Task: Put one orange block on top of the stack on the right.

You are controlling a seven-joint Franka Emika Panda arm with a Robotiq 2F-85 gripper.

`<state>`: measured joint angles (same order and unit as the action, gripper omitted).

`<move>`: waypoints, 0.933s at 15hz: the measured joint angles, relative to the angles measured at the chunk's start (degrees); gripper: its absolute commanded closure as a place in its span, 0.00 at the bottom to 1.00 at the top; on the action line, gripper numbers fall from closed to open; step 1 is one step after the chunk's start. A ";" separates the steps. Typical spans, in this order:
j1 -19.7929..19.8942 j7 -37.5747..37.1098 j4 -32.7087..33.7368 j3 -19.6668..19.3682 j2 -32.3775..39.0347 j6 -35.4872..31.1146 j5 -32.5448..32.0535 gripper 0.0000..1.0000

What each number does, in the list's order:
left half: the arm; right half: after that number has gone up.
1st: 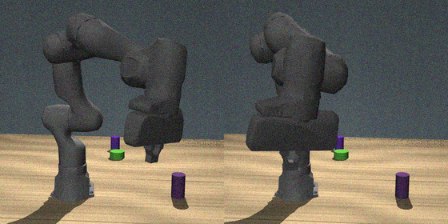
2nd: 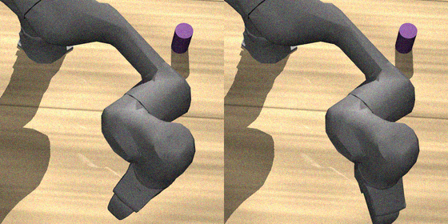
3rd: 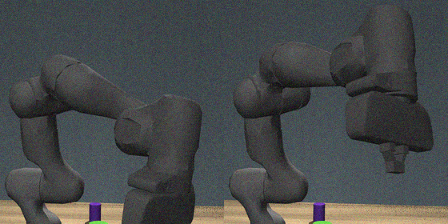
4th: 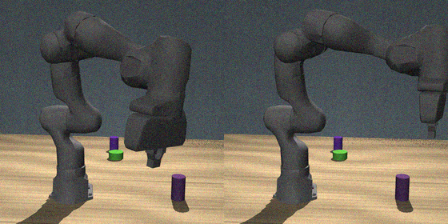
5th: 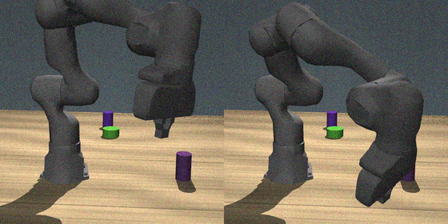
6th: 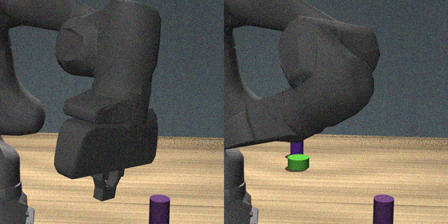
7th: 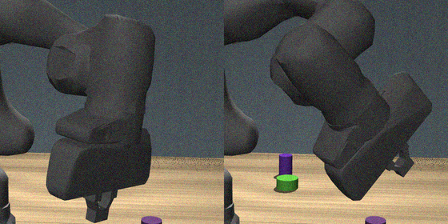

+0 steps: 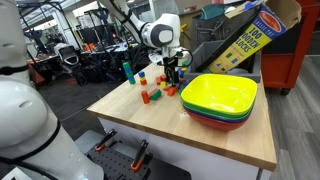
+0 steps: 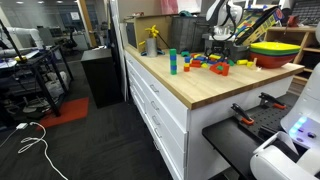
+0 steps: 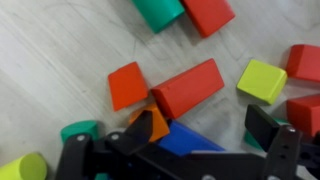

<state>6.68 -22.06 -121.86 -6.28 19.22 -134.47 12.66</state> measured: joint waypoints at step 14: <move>-1.95 2.38 -0.68 0.49 -0.15 -3.23 -1.30 0.00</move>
<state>4.73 -19.68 -122.54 -5.79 19.06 -137.70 11.36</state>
